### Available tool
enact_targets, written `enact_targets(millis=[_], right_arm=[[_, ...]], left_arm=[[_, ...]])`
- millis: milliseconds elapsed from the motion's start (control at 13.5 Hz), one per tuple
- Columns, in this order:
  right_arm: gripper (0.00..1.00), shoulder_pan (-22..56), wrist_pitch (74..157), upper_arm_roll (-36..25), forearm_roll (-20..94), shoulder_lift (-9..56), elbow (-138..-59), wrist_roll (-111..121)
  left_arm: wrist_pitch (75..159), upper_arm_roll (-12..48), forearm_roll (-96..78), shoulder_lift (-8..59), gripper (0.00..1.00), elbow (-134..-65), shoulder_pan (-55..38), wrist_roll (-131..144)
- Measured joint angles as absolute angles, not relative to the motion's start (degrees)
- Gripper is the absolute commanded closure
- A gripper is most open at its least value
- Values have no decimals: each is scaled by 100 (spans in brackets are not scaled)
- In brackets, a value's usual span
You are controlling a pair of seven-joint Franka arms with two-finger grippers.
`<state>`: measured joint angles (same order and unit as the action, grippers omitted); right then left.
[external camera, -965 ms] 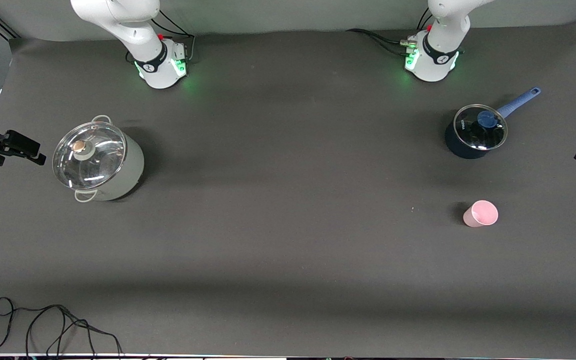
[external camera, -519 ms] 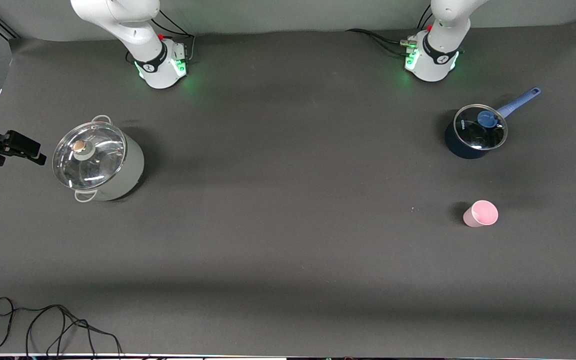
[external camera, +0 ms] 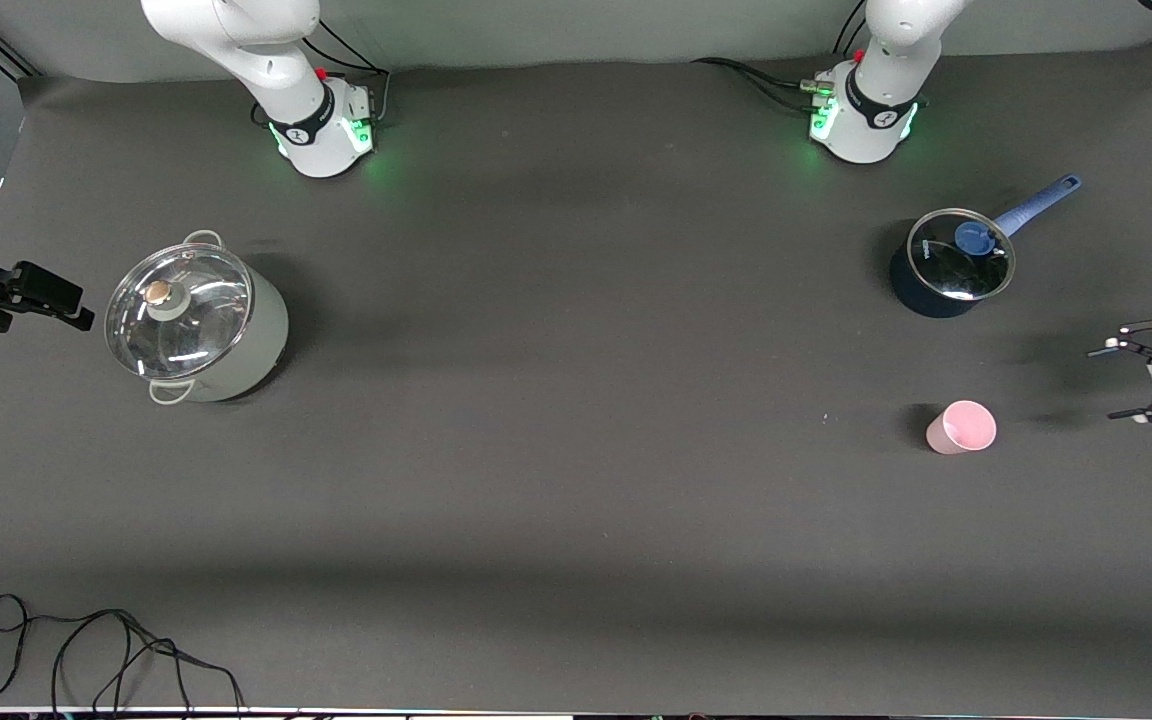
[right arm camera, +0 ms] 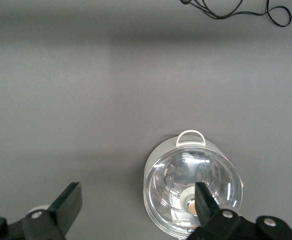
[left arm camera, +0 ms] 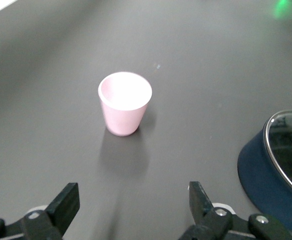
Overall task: Transfer pink cup from left to right arm
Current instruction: 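Move the left gripper from the blue saucepan toward the pink cup, then lower the left gripper around the pink cup and close it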
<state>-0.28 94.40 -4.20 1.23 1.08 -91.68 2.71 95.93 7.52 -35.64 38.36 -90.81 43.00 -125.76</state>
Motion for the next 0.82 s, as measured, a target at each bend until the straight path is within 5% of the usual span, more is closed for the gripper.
enact_targets(millis=[816], right_arm=[[0,-27,9440,-419,123,108,-9176,271]], left_arm=[[8930,941,-5107,5340,2,-8428,4505,-14678]])
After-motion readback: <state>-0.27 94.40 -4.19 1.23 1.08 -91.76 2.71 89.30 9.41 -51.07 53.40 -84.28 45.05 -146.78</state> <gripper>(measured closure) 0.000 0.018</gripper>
